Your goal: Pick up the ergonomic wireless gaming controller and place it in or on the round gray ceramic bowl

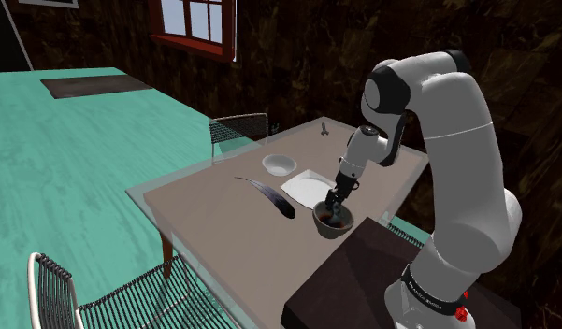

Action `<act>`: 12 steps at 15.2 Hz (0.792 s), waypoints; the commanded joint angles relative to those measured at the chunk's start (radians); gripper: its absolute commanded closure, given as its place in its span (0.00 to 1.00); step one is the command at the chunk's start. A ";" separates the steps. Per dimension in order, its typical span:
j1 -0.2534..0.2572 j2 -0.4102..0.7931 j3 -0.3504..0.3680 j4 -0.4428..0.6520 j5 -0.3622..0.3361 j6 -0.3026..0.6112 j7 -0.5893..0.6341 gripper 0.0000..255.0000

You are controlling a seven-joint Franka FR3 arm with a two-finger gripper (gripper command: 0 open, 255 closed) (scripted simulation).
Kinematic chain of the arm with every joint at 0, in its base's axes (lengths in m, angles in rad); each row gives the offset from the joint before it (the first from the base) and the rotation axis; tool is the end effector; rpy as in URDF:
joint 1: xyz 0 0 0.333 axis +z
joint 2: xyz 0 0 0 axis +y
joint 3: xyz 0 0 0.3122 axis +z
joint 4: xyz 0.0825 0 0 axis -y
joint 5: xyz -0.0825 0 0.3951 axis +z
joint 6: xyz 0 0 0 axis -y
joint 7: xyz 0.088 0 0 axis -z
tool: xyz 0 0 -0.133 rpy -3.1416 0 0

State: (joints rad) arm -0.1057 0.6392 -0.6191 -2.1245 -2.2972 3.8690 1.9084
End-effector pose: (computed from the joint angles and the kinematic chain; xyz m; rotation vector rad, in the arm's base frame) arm 0.3632 -0.2026 0.1310 -2.9659 0.1738 -0.0667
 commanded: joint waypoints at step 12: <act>0.065 -0.084 -0.088 0.010 -0.098 0.082 0.085 0.00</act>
State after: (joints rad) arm -0.0435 0.5605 -0.7011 -2.1148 -2.3881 3.9446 1.9883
